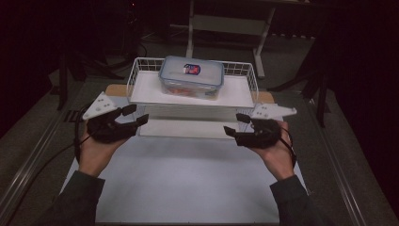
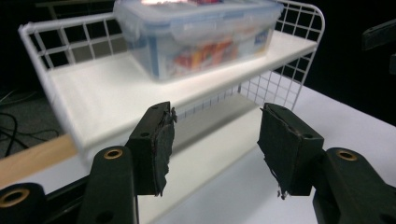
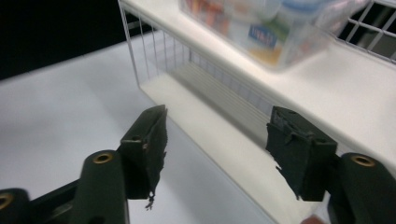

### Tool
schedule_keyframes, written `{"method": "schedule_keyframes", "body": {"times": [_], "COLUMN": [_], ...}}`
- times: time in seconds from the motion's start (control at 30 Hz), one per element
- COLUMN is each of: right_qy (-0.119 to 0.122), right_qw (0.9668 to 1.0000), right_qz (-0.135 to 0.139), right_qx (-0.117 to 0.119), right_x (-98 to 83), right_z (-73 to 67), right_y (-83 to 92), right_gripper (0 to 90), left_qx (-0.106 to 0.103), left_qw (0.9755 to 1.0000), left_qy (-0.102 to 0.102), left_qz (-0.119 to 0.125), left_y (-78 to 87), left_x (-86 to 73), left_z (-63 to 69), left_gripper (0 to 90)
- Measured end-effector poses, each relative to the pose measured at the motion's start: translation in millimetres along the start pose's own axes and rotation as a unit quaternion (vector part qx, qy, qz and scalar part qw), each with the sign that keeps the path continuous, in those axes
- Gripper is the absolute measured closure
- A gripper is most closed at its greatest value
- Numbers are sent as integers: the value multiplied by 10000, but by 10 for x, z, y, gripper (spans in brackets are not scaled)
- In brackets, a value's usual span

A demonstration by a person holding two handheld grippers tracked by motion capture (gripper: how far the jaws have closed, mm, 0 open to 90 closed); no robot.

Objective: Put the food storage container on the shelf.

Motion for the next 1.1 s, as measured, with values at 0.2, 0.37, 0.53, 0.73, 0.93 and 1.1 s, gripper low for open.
{"method": "schedule_keyframes", "body": {"times": [0.2, 0.37, 0.53, 0.73, 0.93, 1.1], "right_qy": [11, -220, -477, -668, -649, -657], "right_qw": [9999, 9996, 9980, 9955, 9956, 9957], "right_qz": [57, 54, 347, 572, 533, 452], "right_qx": [-107, -150, -204, -349, -412, -478], "right_x": [-363, -742, -1023, -1189, -1299, -1375], "right_z": [-165, -246, -256, -270, -318, -285], "right_y": [152, 248, 355, 499, 541, 512], "right_gripper": [339, 327, 309, 297, 273, 265], "left_qx": [55, 148, 318, 454, 466, 561], "left_qw": [9999, 9996, 9985, 9979, 9979, 9976], "left_qy": [79, 180, 372, 370, 388, 344], "left_qz": [71, 139, 224, 278, 217, 202], "left_y": [237, 368, 451, 517, 473, 432], "left_x": [-406, -799, -1094, -1201, -1283, -1318], "left_z": [-6, 5, -55, -67, -71, -117], "left_gripper": [433, 422, 417, 400, 398, 392]}}
Point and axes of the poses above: each handheld gripper's, and its own axes: y roughly backward along the jaws, x roughly out of its top, z roughly to its right, the point moved 8 cm from there along -y, roughly forward along the jaws, and after that the axes turned 3 degrees about y, right-handed, at the moved point
